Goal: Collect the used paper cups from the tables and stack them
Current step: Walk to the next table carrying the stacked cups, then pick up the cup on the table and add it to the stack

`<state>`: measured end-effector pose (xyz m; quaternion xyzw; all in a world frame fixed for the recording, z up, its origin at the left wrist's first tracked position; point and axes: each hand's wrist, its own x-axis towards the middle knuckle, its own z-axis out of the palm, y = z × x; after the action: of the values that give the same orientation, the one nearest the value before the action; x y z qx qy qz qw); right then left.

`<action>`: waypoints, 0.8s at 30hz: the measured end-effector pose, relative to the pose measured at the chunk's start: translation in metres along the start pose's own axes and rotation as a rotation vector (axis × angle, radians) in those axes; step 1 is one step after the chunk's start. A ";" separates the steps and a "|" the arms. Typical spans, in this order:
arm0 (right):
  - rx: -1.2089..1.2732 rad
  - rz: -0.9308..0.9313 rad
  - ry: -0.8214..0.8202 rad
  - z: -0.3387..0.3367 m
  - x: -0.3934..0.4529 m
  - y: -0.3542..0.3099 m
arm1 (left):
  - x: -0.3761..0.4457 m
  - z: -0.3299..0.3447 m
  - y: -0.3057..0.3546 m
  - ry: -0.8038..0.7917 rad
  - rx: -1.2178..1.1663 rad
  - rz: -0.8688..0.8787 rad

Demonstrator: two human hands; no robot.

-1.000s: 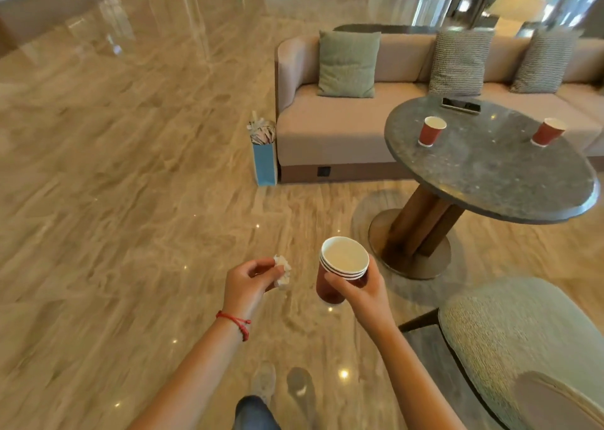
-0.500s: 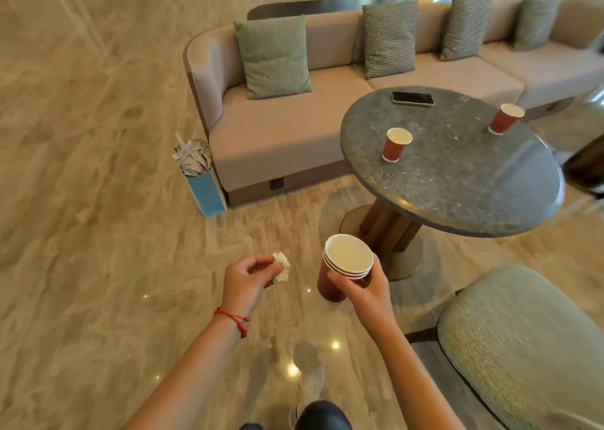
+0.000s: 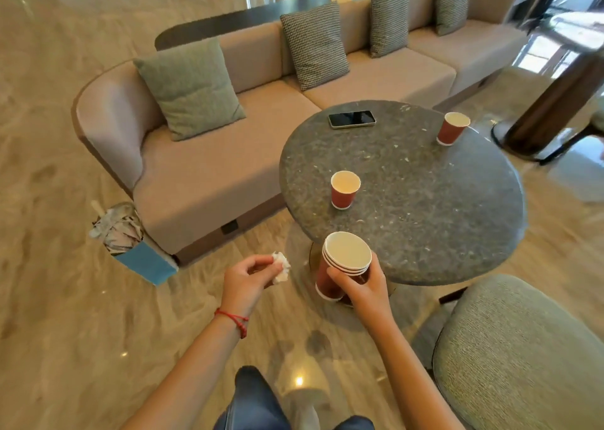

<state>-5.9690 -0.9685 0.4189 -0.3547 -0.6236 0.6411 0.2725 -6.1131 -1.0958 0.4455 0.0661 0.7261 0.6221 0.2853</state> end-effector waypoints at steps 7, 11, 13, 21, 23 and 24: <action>-0.012 0.038 0.176 -0.002 0.080 -0.002 | 0.109 0.052 0.030 -0.191 0.094 0.005; 0.012 0.042 0.301 0.006 0.124 -0.006 | 0.171 0.078 0.050 -0.309 0.123 0.006; 0.010 0.071 0.355 0.013 0.142 -0.033 | 0.193 0.084 0.081 -0.363 0.153 -0.006; -0.009 0.077 0.505 0.031 0.193 -0.052 | 0.261 0.107 0.109 -0.526 0.215 -0.017; -0.027 0.069 0.533 0.031 0.201 -0.054 | 0.268 0.111 0.109 -0.547 0.207 -0.041; -0.030 0.068 0.541 0.031 0.205 -0.054 | 0.270 0.112 0.109 -0.557 0.201 -0.060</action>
<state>-6.1214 -0.8212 0.4483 -0.5377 -0.5252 0.5228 0.4022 -6.3088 -0.8532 0.4512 0.2407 0.6794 0.4965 0.4837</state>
